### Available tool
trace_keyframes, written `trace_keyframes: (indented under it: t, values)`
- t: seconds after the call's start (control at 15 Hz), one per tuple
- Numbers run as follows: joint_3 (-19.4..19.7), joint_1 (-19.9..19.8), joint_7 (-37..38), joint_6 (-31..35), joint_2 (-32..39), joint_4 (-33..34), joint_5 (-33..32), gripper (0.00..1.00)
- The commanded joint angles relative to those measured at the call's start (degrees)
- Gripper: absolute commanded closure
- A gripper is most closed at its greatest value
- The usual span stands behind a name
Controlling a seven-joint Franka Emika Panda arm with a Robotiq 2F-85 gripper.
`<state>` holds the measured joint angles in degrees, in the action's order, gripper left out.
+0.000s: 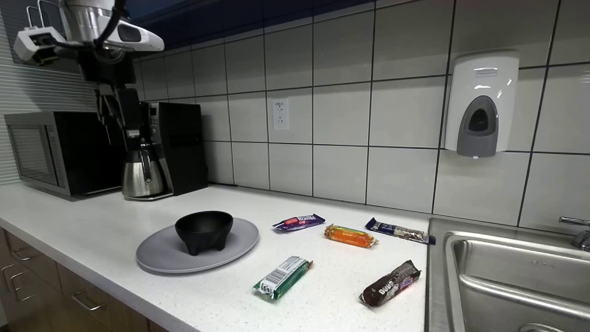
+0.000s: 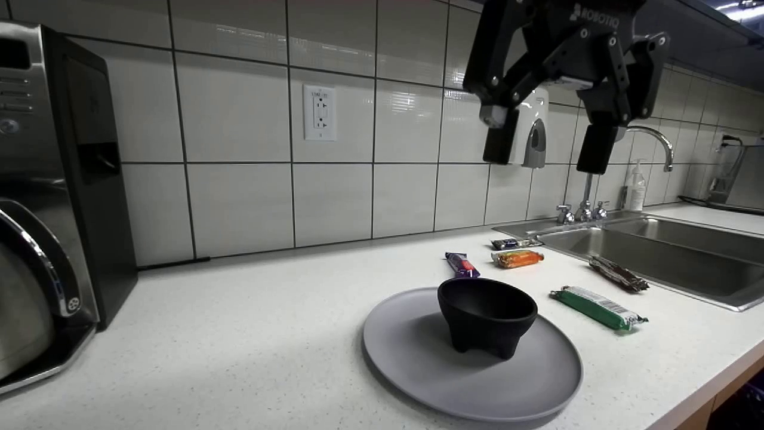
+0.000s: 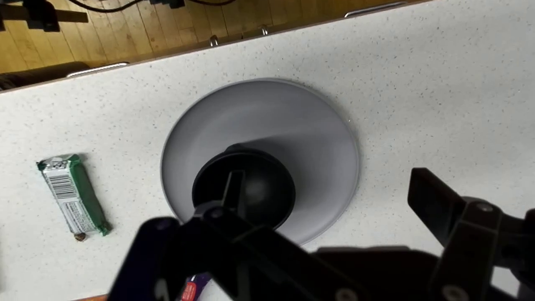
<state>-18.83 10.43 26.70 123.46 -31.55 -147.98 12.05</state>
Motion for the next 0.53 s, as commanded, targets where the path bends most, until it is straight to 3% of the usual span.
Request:
trace_keyframes:
  t: [0.0, 0.47]
  values:
    - [-0.62, -0.67, 0.96, 4.98, 2.10, -0.89, -1.58, 0.00]
    - [-0.29, -1.22, 0.83, 11.80, 9.36, -0.27, -4.10, 0.00]
